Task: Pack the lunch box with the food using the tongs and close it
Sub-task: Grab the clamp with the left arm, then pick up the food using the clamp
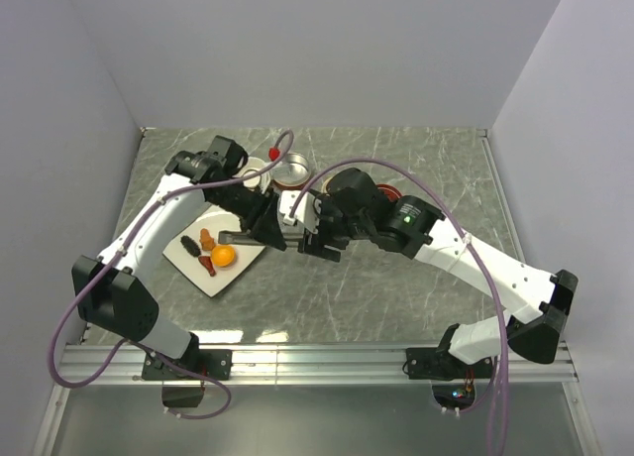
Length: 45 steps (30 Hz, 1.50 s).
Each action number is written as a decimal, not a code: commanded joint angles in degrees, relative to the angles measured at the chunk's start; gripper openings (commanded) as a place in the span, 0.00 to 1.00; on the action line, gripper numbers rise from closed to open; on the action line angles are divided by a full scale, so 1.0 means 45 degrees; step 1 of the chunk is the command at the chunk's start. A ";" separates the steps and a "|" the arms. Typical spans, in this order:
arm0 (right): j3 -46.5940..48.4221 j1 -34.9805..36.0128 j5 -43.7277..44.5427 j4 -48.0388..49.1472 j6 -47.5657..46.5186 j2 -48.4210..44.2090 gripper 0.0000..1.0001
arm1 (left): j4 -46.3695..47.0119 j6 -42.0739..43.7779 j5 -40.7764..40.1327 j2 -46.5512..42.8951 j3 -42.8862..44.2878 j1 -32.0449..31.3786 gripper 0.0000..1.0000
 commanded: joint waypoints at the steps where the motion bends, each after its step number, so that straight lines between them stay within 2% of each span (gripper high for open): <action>1: 0.0574 -0.0253 0.0504 0.0459 0.0495 -0.0582 0.77 | 0.0030 0.0305 -0.0810 -0.0517 0.0183 0.0800 0.49; 10: 0.0027 -0.2459 -0.0784 0.0518 0.1335 -0.2457 0.82 | -0.1925 0.2396 -0.1789 -0.0594 0.1141 0.4081 0.51; 14: -0.0695 -0.3475 -0.1078 0.0694 0.1473 -0.3356 0.82 | -0.1964 0.2846 -0.2784 -0.1296 0.0558 0.5272 0.52; 20: -0.1653 -0.4043 -0.1137 0.0909 0.1610 -0.3962 0.84 | -0.1925 0.3705 -0.3917 -0.1922 -0.0381 0.6445 0.52; 25: -0.2122 -0.4316 -0.1195 0.0851 0.1629 -0.4138 0.84 | -0.1809 0.4993 -0.5419 -0.2586 -0.0772 0.6856 0.52; 31: -0.2220 -0.4453 -0.1469 0.0753 0.1746 -0.4119 0.84 | -0.0696 0.6068 -0.6476 -0.3484 -0.2548 0.7345 0.52; 45: -0.1947 -0.4571 -0.1918 0.0460 0.1668 -0.3729 0.84 | -0.1633 0.9427 -0.6866 -0.2450 -0.2609 0.7755 0.51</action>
